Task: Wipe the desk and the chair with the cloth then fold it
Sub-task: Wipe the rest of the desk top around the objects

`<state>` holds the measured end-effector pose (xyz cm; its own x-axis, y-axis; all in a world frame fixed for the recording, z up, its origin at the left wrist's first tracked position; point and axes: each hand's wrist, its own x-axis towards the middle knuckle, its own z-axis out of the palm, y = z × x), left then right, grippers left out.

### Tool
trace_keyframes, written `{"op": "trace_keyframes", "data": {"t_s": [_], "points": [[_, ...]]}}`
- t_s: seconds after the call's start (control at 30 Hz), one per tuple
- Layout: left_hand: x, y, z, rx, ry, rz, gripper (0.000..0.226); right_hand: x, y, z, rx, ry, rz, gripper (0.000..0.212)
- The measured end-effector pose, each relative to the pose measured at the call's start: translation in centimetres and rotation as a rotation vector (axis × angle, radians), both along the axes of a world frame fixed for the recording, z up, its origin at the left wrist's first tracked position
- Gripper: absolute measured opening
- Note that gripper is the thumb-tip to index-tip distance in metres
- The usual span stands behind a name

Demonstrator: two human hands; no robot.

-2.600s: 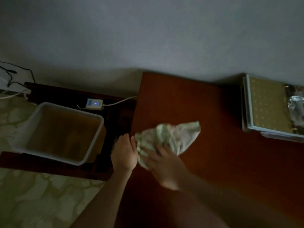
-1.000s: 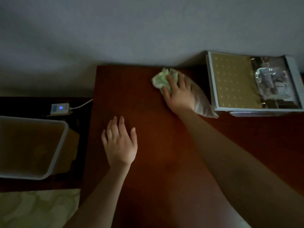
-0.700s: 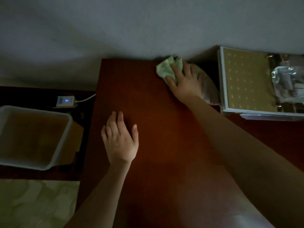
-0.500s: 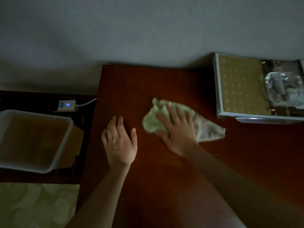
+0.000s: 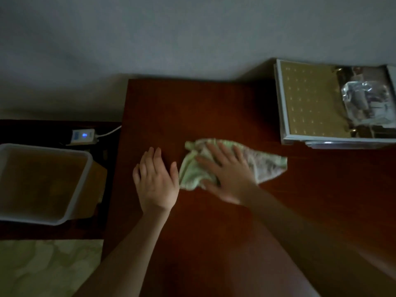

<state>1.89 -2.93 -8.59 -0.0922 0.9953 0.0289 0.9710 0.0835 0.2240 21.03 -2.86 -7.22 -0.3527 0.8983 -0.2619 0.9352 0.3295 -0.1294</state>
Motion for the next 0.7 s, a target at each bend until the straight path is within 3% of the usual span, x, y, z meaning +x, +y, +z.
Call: {"op": "trace_keyframes", "data": {"t_s": [0.17, 0.3, 0.57, 0.7], "points": [[-0.3, -0.4, -0.4, 0.017, 0.005, -0.005, 0.057, -1.1, 8.1, -0.2, 0.034, 0.038, -0.238, 0.063], [-0.4, -0.3, -0.3, 0.016, 0.009, -0.005, 0.058, -2.1, 8.2, -0.1, 0.064, 0.053, -0.295, 0.060], [-0.5, -0.5, -0.1, 0.052, -0.063, -0.018, 0.062, -4.4, -2.8, -0.9, 0.048, 0.037, -0.108, 0.056], [-0.5, -0.5, -0.1, 0.056, -0.080, -0.025, 0.063, -3.7, -3.7, -1.0, 0.003, 0.023, 0.001, 0.057]]}}
